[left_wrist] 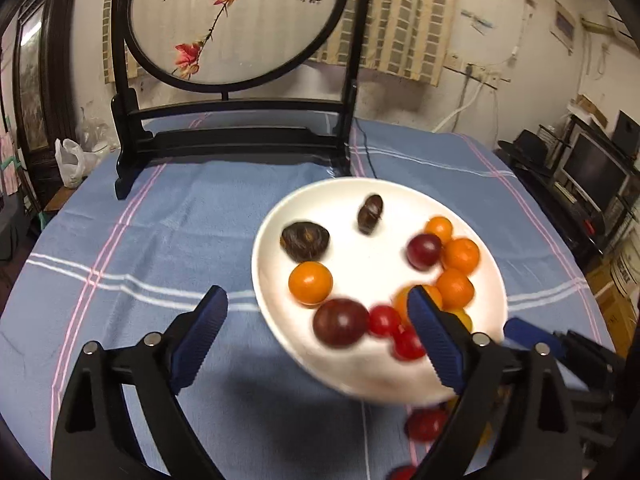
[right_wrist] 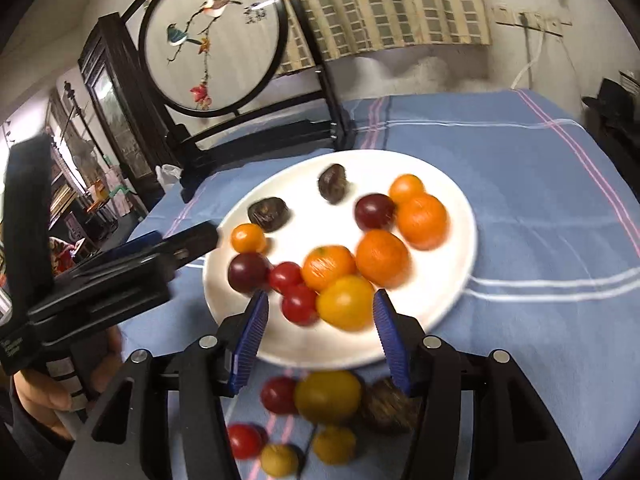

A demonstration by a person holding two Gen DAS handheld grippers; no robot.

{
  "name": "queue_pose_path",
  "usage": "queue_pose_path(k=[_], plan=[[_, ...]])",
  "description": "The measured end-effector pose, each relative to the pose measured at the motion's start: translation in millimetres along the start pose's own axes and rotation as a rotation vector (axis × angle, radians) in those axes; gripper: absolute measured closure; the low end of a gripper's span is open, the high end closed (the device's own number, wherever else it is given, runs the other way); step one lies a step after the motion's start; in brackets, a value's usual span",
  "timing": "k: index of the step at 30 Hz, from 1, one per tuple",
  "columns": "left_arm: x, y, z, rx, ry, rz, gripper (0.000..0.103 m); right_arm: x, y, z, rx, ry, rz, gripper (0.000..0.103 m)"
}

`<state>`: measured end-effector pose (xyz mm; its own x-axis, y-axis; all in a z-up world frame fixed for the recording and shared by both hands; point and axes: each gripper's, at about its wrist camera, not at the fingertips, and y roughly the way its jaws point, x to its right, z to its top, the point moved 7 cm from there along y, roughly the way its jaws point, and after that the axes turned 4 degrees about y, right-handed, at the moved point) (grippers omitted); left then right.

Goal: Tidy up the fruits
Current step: 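Place the orange tomato on the plate with the left tool while the right tool places its red tomato, then grasp a red cherry tomato with the left tool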

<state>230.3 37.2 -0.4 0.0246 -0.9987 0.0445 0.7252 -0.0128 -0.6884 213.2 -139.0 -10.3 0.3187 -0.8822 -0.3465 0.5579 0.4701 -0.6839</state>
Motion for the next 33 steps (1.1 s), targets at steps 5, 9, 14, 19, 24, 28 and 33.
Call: queue_pose_path(k=[5, 9, 14, 19, 24, 28, 33], plan=[[-0.7, -15.3, -35.5, -0.008, 0.018, -0.015, 0.013, 3.7, -19.1, -14.5, 0.009, 0.002, 0.013, 0.045], [1.2, -18.4, -54.5, -0.023, 0.048, -0.030, 0.013, 9.0, -27.8, -25.6, 0.012, 0.005, 0.002, 0.040], [10.2, -18.9, -77.3, -0.033, 0.112, -0.065, 0.013, 20.4, -29.2, -39.3, -0.018, 0.027, -0.013, 0.039], [19.2, -19.5, -86.1, -0.049, 0.140, -0.100, 0.013, 25.5, -29.1, -43.8, -0.020, -0.003, -0.055, 0.033], [24.2, -18.3, -90.8, -0.092, 0.141, -0.159, 0.013, 30.4, -32.0, -42.6, -0.019, 0.003, -0.056, 0.033], [35.0, -22.5, -100.5, -0.148, 0.158, -0.252, 0.013, 31.5, -34.6, -42.2, -0.020, 0.002, -0.055, 0.032], [52.3, -20.3, -115.9, -0.184, 0.260, -0.246, 0.016, 28.8, -32.0, -44.8, -0.034, -0.015, -0.065, 0.028]])
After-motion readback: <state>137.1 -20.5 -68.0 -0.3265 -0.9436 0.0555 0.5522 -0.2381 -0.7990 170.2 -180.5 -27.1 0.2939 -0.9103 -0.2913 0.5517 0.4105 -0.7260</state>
